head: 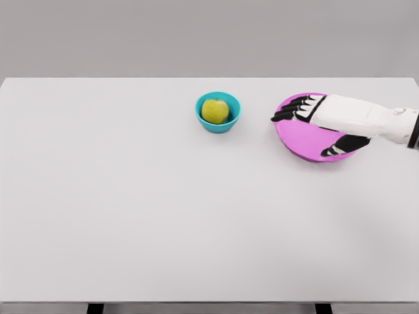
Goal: Put the apple from the pink plate into the blue bowl with your right arm
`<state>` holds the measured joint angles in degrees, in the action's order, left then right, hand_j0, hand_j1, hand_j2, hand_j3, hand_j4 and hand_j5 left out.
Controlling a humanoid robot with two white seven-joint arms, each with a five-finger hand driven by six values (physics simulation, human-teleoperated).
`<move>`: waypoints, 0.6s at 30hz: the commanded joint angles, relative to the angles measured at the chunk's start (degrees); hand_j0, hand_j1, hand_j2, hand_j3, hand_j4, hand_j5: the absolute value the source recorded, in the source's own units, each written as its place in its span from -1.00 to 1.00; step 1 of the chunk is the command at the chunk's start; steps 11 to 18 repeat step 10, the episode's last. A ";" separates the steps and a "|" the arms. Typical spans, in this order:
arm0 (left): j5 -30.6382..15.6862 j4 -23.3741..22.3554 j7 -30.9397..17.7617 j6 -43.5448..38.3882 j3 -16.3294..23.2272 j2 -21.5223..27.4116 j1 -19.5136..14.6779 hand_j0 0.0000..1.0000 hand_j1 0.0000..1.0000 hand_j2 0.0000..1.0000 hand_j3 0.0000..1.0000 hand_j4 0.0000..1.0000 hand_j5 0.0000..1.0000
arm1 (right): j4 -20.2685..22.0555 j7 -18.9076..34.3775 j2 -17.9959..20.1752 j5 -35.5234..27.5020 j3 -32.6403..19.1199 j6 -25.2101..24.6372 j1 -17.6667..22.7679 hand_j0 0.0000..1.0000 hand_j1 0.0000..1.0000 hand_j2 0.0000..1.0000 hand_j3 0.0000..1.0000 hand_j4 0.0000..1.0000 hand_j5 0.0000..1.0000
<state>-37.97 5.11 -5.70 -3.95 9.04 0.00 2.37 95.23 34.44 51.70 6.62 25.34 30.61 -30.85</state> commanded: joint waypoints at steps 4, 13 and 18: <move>0.00 -0.01 -0.01 -0.01 0.01 0.00 0.00 1.00 1.00 1.00 1.00 1.00 1.00 | 0.13 0.56 -0.72 -0.82 -8.20 0.41 0.09 1.00 1.00 1.00 1.00 1.00 1.00; -0.09 0.07 -0.01 0.08 -0.08 0.00 -0.97 1.00 1.00 1.00 1.00 1.00 1.00 | 0.65 0.56 -0.54 -0.64 -3.28 -1.35 0.18 1.00 1.00 1.00 1.00 1.00 1.00; -0.09 0.07 -0.01 0.08 -0.08 0.00 -0.97 1.00 1.00 1.00 1.00 1.00 1.00 | 0.65 0.56 -0.54 -0.64 -3.28 -1.35 0.18 1.00 1.00 1.00 1.00 1.00 1.00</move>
